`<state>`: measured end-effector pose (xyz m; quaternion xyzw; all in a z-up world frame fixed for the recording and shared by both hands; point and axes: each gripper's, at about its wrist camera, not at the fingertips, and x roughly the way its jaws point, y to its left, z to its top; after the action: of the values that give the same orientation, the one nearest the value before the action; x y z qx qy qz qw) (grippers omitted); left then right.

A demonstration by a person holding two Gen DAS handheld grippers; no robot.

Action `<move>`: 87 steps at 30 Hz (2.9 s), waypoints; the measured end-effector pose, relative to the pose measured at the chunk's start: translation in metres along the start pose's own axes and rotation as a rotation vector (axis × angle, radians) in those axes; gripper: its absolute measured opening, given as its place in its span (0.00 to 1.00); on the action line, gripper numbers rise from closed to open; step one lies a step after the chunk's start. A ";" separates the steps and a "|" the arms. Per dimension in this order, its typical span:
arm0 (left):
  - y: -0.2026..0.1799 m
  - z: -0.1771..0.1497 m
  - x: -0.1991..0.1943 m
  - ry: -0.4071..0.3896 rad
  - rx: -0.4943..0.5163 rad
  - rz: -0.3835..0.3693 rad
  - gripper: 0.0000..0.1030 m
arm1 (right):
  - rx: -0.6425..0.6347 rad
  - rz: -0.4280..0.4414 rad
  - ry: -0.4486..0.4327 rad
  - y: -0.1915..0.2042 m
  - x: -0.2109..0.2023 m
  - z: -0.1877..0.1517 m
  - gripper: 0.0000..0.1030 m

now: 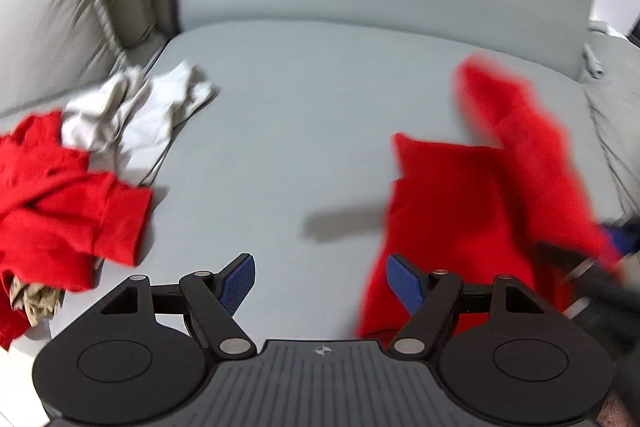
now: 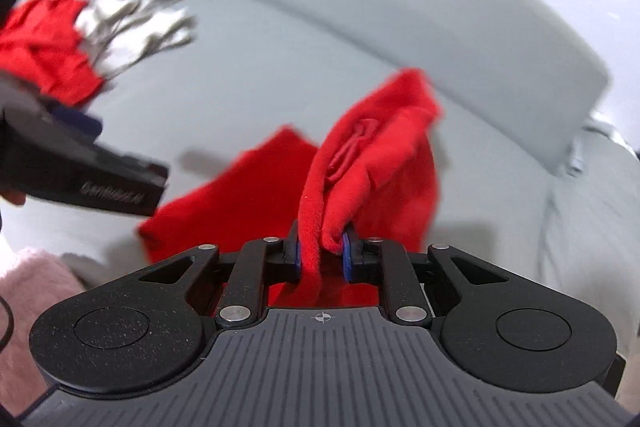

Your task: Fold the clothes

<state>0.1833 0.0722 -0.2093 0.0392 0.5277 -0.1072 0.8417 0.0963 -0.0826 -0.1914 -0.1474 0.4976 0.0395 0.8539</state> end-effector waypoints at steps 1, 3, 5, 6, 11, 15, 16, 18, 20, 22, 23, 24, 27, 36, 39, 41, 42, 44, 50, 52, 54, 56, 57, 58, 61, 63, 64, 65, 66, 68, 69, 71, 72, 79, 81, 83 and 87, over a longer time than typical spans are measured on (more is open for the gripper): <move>0.007 -0.002 0.006 0.012 -0.008 -0.010 0.70 | -0.016 0.030 0.019 0.015 0.009 0.000 0.34; 0.016 -0.010 0.014 0.032 -0.015 -0.050 0.70 | -0.020 0.102 0.070 0.032 0.021 -0.006 0.42; 0.019 -0.015 0.015 0.029 -0.021 -0.100 0.70 | -0.001 0.155 0.103 0.039 0.025 -0.015 0.48; 0.020 -0.017 0.013 0.023 -0.024 -0.130 0.70 | 0.014 0.179 0.087 0.035 0.018 -0.021 0.50; 0.005 -0.019 0.000 -0.023 -0.027 -0.254 0.70 | 0.063 0.215 0.018 -0.021 -0.024 -0.030 0.53; -0.023 -0.018 -0.010 -0.035 0.041 -0.255 0.70 | 0.171 0.209 0.030 -0.069 -0.040 -0.029 0.48; -0.032 -0.017 -0.012 -0.039 0.065 -0.248 0.70 | 0.211 0.217 0.036 -0.079 -0.040 -0.029 0.47; -0.047 -0.017 -0.013 -0.048 0.105 -0.253 0.66 | 0.307 0.245 0.051 -0.101 -0.037 -0.033 0.47; -0.057 -0.016 -0.014 -0.060 0.129 -0.306 0.52 | 0.327 0.276 0.048 -0.104 -0.032 -0.034 0.41; -0.067 -0.014 -0.012 -0.067 0.147 -0.366 0.49 | 0.342 0.296 0.048 -0.109 -0.027 -0.037 0.33; -0.070 -0.014 -0.002 -0.049 0.151 -0.359 0.49 | 0.348 0.295 0.050 -0.111 -0.023 -0.038 0.28; -0.074 -0.015 0.006 -0.032 0.154 -0.346 0.48 | 0.362 0.299 0.055 -0.115 -0.019 -0.041 0.27; -0.074 -0.022 0.030 0.035 0.169 -0.188 0.43 | 0.402 0.352 0.067 -0.121 0.001 -0.047 0.24; -0.026 -0.031 0.024 0.082 0.050 -0.128 0.48 | 0.229 0.303 0.226 -0.131 0.025 -0.103 0.22; -0.022 -0.019 0.005 0.029 0.072 -0.221 0.45 | 0.229 0.299 0.175 -0.151 0.006 -0.098 0.26; -0.026 -0.006 -0.003 -0.021 0.102 -0.251 0.44 | 0.230 0.303 0.105 -0.162 -0.005 -0.087 0.26; -0.034 0.004 -0.005 -0.060 0.127 -0.258 0.44 | 0.230 0.299 0.043 -0.170 -0.006 -0.074 0.26; -0.050 0.017 0.000 -0.108 0.161 -0.262 0.44 | 0.225 0.288 -0.027 -0.177 -0.005 -0.060 0.26; -0.087 0.039 0.046 -0.139 0.250 -0.237 0.37 | 0.229 0.203 -0.168 -0.201 0.050 -0.014 0.10; -0.090 0.046 0.074 -0.113 0.234 -0.240 0.34 | 0.245 0.221 -0.130 -0.203 0.078 -0.004 0.10; -0.090 0.050 0.090 -0.081 0.229 -0.232 0.30 | 0.215 0.251 -0.096 -0.198 0.102 0.005 0.10; -0.086 0.054 0.110 -0.039 0.230 -0.184 0.30 | 0.192 0.273 -0.072 -0.195 0.114 0.007 0.10; -0.082 0.054 0.116 -0.019 0.217 -0.170 0.33 | 0.174 0.287 -0.044 -0.192 0.126 0.010 0.10; -0.075 0.053 0.124 0.006 0.182 -0.173 0.34 | 0.155 0.287 -0.014 -0.190 0.138 0.010 0.10; -0.050 0.050 0.131 0.025 0.033 -0.231 0.37 | 0.121 0.235 0.043 -0.193 0.159 -0.003 0.06; -0.046 0.048 0.119 -0.015 0.010 -0.242 0.34 | 0.185 0.268 0.028 -0.207 0.158 -0.011 0.06; -0.048 0.049 0.111 -0.047 0.019 -0.249 0.32 | 0.194 0.269 0.014 -0.212 0.153 -0.010 0.09; -0.050 0.050 0.101 -0.087 0.035 -0.264 0.28 | 0.204 0.270 0.000 -0.218 0.148 -0.010 0.10; -0.054 0.052 0.087 -0.143 0.071 -0.296 0.29 | 0.206 0.272 -0.021 -0.223 0.142 -0.009 0.10; -0.067 0.056 0.077 -0.181 0.150 -0.359 0.29 | 0.186 0.277 -0.060 -0.229 0.133 -0.005 0.10; -0.075 0.059 0.075 -0.190 0.192 -0.388 0.30 | 0.185 0.282 -0.076 -0.231 0.131 -0.001 0.10; -0.094 0.062 0.092 -0.150 0.271 -0.348 0.29 | 0.191 0.311 -0.094 -0.231 0.135 0.010 0.10; -0.096 0.063 0.098 -0.139 0.275 -0.328 0.28 | 0.189 0.319 -0.092 -0.229 0.138 0.013 0.10; -0.074 0.067 0.152 -0.032 0.093 -0.141 0.14 | 0.166 0.237 0.017 -0.206 0.197 0.017 0.00; -0.069 0.070 0.145 -0.023 0.047 -0.149 0.15 | 0.249 0.234 0.019 -0.217 0.200 0.012 0.00; -0.066 0.070 0.131 -0.038 0.044 -0.109 0.23 | 0.317 0.182 0.018 -0.227 0.184 0.009 0.18; -0.054 0.067 0.093 -0.038 0.039 -0.100 0.35 | 0.374 0.187 0.014 -0.243 0.150 -0.002 0.19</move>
<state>0.2693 -0.0054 -0.2601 0.0269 0.5109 -0.1602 0.8442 0.2222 -0.3262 -0.2698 0.0603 0.5139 0.0242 0.8554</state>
